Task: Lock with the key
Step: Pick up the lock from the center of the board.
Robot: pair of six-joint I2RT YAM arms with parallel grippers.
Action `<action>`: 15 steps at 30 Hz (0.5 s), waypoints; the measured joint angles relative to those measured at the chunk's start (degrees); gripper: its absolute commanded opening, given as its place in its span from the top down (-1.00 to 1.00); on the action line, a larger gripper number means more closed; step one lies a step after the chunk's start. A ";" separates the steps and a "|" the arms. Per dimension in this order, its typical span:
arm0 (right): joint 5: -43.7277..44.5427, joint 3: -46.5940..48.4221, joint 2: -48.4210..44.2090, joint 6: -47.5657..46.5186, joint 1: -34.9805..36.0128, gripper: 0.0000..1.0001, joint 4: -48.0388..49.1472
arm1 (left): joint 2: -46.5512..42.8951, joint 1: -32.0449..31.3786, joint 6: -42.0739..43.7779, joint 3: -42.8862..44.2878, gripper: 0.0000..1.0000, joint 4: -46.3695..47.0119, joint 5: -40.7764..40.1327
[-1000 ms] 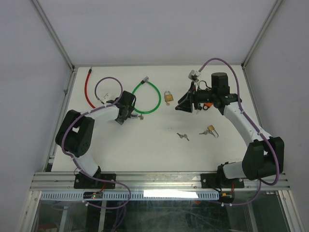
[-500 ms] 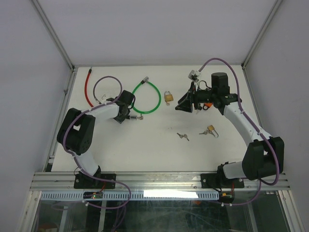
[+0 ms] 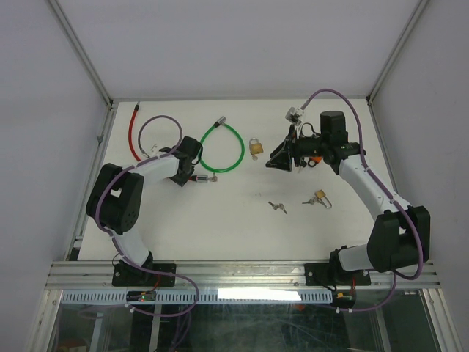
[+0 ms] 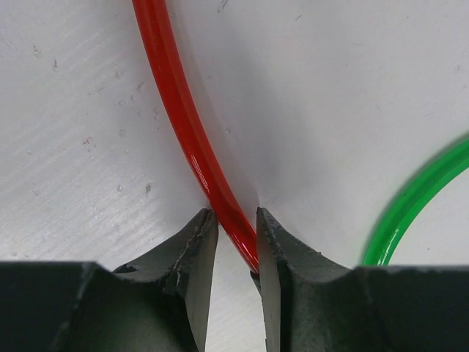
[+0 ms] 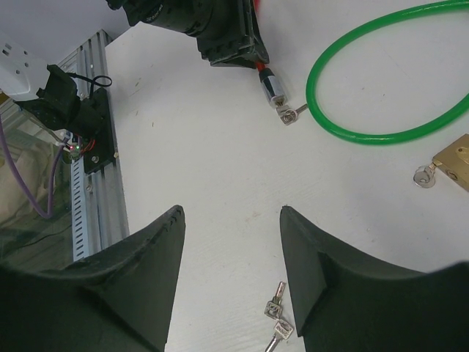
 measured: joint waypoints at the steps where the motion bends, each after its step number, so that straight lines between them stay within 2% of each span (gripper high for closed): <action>1: 0.00 0.00 0.00 0.07 0.00 -0.14 0.09 | 0.02 0.22 -0.02 0.00 0.43 -0.02 0.07; 15: -0.50 0.00 0.00 0.33 -0.13 -0.14 0.44 | -0.17 2.14 -0.26 0.02 0.42 -0.02 3.48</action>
